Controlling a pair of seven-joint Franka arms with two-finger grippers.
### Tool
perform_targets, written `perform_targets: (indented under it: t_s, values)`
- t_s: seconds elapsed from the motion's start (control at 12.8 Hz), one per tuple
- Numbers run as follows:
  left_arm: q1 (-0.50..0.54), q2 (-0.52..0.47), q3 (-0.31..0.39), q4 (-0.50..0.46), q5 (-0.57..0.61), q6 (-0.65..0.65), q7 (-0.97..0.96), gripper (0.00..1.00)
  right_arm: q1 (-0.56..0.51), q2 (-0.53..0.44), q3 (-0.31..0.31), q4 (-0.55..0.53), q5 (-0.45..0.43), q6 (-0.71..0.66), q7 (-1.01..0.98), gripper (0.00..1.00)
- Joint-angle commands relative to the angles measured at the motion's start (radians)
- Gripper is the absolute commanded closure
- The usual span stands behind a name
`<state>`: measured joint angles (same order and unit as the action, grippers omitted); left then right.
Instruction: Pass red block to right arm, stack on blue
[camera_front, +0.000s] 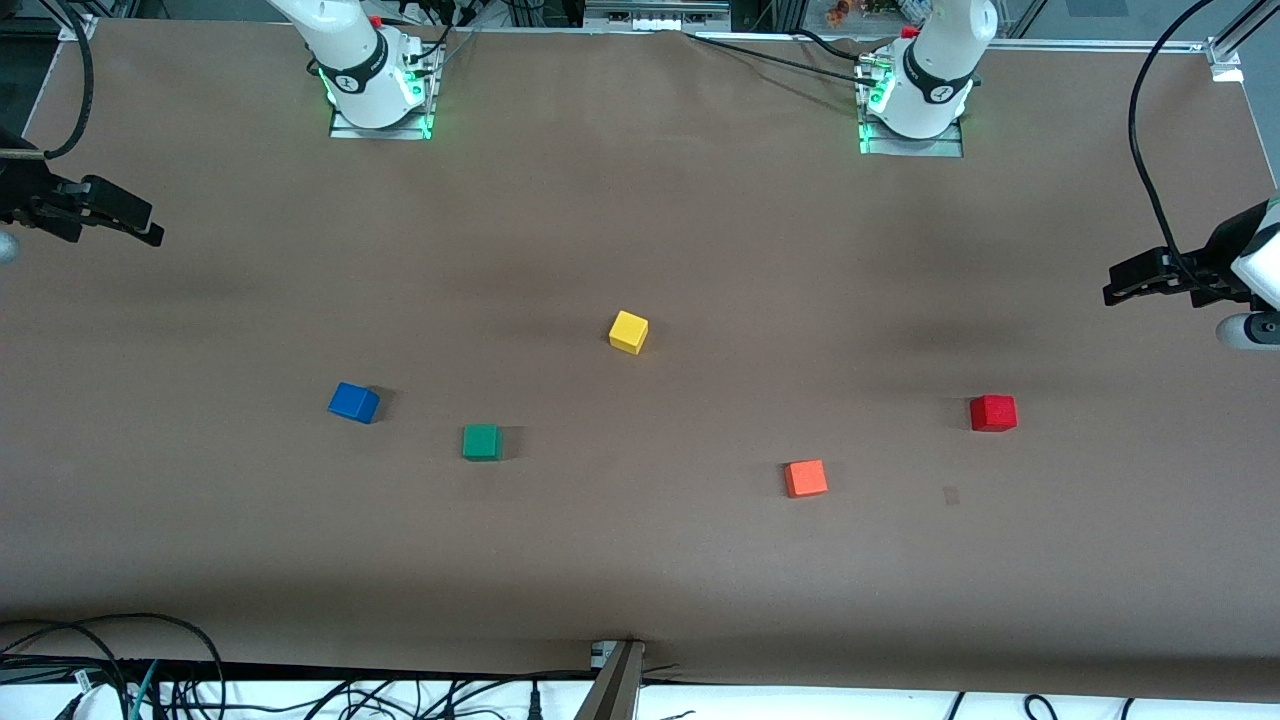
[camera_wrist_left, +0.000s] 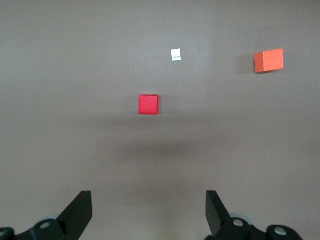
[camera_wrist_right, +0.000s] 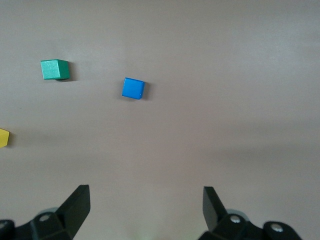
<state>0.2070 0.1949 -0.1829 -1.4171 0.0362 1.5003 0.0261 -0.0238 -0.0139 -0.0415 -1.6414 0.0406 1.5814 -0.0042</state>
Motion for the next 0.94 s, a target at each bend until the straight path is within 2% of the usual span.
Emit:
perform_targets:
  t_s: [0.0,0.55,0.86]
  values:
    - [0.037,0.005,-0.004,0.004,-0.025,0.008,0.005,0.0,-0.001,-0.004,-0.001,0.008,0.007,-0.008,-0.005,0.0]
    - [0.04,-0.009,-0.007,-0.002,-0.036,-0.045,-0.024,0.0,-0.001,-0.004,-0.001,0.008,0.008,-0.011,-0.005,0.0]
    - [0.042,-0.017,-0.004,-0.103,-0.025,0.012,-0.04,0.0,-0.001,-0.003,-0.001,0.008,0.008,-0.009,-0.005,0.0]
